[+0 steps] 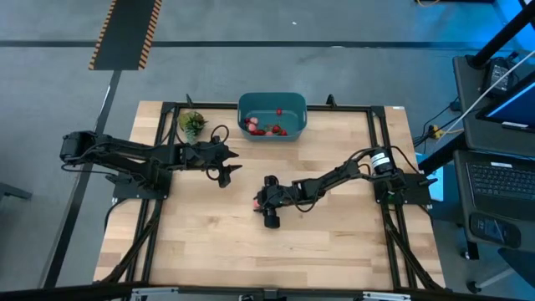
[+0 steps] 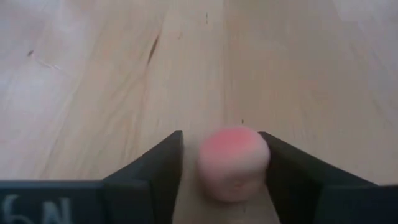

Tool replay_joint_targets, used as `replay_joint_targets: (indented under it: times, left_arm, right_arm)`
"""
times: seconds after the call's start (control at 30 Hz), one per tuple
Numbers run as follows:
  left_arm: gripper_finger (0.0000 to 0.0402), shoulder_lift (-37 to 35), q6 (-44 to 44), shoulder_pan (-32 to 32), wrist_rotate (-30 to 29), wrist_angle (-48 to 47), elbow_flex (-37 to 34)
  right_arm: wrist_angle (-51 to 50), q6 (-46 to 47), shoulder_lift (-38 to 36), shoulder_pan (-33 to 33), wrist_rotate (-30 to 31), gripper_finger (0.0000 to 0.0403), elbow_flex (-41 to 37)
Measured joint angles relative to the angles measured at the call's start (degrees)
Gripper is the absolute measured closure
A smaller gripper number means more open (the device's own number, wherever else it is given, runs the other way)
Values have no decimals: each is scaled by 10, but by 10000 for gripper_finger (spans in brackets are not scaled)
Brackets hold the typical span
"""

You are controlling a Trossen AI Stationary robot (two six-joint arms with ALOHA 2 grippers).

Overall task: Pick and placing Produce into tupperware
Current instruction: Put the pink peach into the blue bin

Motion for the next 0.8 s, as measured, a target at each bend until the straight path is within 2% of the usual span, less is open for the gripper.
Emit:
replay_joint_targets:
  times: [0.2,0.27,0.43,0.6,0.8]
  left_arm:
    - [205,0,0,0,0,0,0]
    - [205,0,0,0,0,0,0]
    - [205,0,0,0,0,0,0]
    - [205,0,0,0,0,0,0]
    - [205,0,0,0,0,-2,0]
  right_arm:
    - [11,-1,0,0,2,272,0]
    - [11,-1,0,-3,2,285,0]
    - [9,16,-11,-12,1,285,0]
    - [0,0,-66,-27,2,278,0]
    - [-29,-41,-135,-57,22,288,0]
